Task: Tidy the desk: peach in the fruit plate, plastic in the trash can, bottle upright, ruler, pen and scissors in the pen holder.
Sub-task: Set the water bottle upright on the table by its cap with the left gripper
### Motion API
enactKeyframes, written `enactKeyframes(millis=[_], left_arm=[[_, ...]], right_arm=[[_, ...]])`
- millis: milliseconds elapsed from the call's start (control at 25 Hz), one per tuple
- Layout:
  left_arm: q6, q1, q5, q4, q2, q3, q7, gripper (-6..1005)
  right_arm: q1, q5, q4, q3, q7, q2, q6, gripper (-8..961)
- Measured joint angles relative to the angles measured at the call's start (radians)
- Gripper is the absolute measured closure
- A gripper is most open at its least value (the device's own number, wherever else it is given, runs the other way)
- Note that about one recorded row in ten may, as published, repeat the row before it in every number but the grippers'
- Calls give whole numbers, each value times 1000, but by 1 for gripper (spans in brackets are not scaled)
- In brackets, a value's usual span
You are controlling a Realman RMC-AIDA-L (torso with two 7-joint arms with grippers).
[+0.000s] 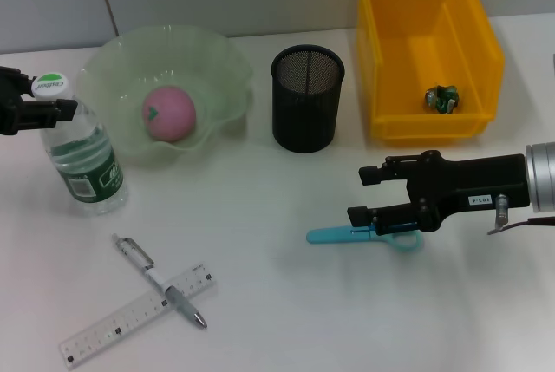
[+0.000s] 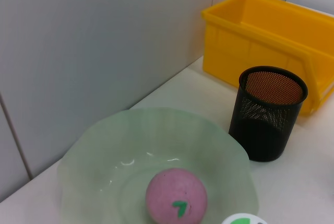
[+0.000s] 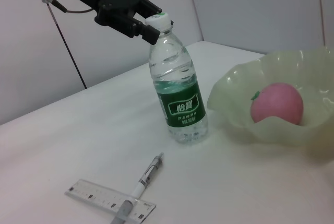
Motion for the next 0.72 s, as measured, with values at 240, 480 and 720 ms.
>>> enactKeyframes(millis=[240,480,720], left_arm=[[-8,5,0,1,0,0,5,516],[-12,6,0,2,-1,0,6,512],[-15,6,-3,2,-2,0,6,509]], right_arm=[[0,2,0,0,4,0,0,188],[0,3,0,0,4,0,0,188],[0,4,0,0,6,0,0,188]])
